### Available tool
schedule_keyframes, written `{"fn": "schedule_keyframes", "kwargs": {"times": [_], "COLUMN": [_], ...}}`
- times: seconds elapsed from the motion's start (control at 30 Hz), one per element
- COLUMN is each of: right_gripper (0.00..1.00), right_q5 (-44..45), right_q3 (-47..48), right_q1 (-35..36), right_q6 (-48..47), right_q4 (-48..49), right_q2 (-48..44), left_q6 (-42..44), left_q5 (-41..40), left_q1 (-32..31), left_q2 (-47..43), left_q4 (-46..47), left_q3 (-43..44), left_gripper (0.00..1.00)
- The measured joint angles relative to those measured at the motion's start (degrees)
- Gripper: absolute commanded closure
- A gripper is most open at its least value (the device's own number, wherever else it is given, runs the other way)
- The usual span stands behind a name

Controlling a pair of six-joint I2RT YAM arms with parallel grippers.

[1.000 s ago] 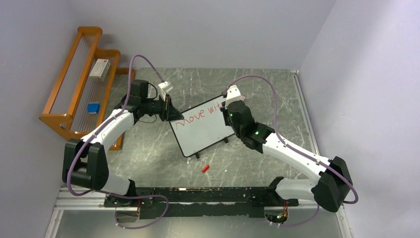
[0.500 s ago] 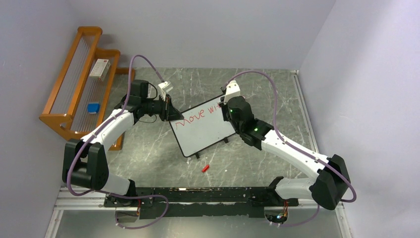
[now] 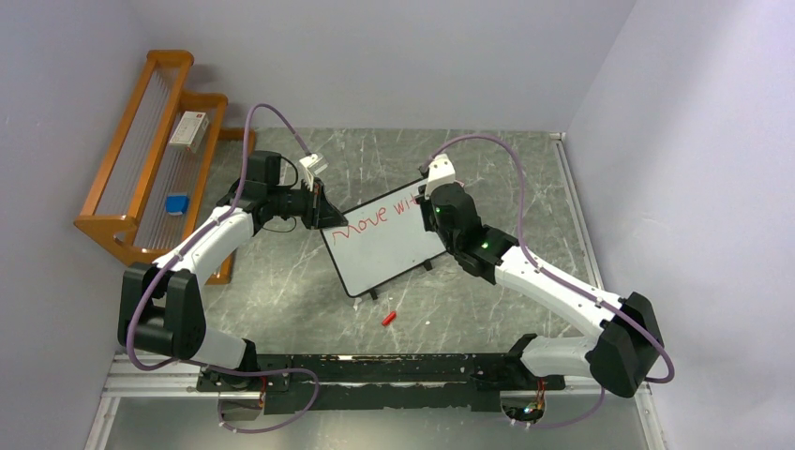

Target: Write a sentence on the whiteboard

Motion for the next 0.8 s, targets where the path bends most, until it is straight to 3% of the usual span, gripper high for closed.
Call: {"fn": "schedule_keyframes", "kwargs": {"times": [0.8], "right_gripper": [1.00], "right_q5": [-1.9], "right_q3": [-3.9], "right_q1": [-0.2], "right_q6": [2.9], "right_q4": [-4.5], "right_q2": [-2.4], "left_q6": [0.0], "left_q5": [0.0], "left_q1": [0.0], "left_q2": [0.0], "left_q4": [0.0], "left_q3": [0.0], "left_gripper": [0.95]}}
